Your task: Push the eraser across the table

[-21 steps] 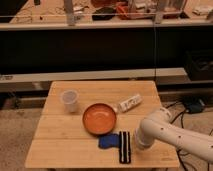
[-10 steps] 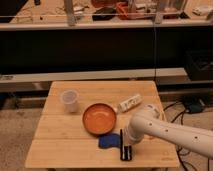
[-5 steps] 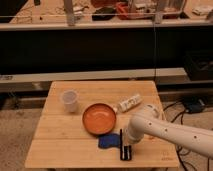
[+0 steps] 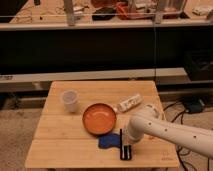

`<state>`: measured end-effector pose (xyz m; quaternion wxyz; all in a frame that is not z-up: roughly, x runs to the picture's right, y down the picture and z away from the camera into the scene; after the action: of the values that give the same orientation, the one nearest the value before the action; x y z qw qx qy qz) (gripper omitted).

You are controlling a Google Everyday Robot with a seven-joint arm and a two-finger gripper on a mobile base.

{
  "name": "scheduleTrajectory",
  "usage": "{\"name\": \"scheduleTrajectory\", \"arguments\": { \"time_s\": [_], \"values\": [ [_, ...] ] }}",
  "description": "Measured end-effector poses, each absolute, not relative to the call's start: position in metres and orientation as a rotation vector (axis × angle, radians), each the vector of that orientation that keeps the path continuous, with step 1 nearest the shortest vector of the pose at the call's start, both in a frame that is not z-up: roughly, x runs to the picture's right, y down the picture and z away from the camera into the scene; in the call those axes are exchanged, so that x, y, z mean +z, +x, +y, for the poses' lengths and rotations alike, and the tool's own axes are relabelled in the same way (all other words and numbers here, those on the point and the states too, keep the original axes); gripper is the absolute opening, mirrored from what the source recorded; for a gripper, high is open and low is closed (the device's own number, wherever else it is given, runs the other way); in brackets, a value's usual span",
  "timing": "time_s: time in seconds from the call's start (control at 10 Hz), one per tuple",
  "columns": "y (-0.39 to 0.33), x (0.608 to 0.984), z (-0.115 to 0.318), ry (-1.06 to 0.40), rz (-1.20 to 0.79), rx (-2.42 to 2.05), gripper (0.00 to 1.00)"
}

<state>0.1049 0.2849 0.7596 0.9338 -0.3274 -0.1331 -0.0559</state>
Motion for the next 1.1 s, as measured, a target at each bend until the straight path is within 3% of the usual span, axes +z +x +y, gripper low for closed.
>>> {"name": "scheduleTrajectory", "arguments": {
  "time_s": [1.1],
  "values": [
    [0.0983, 0.7620, 0.2823, -0.654, -0.282, -0.135, 0.00]
  ]
}}
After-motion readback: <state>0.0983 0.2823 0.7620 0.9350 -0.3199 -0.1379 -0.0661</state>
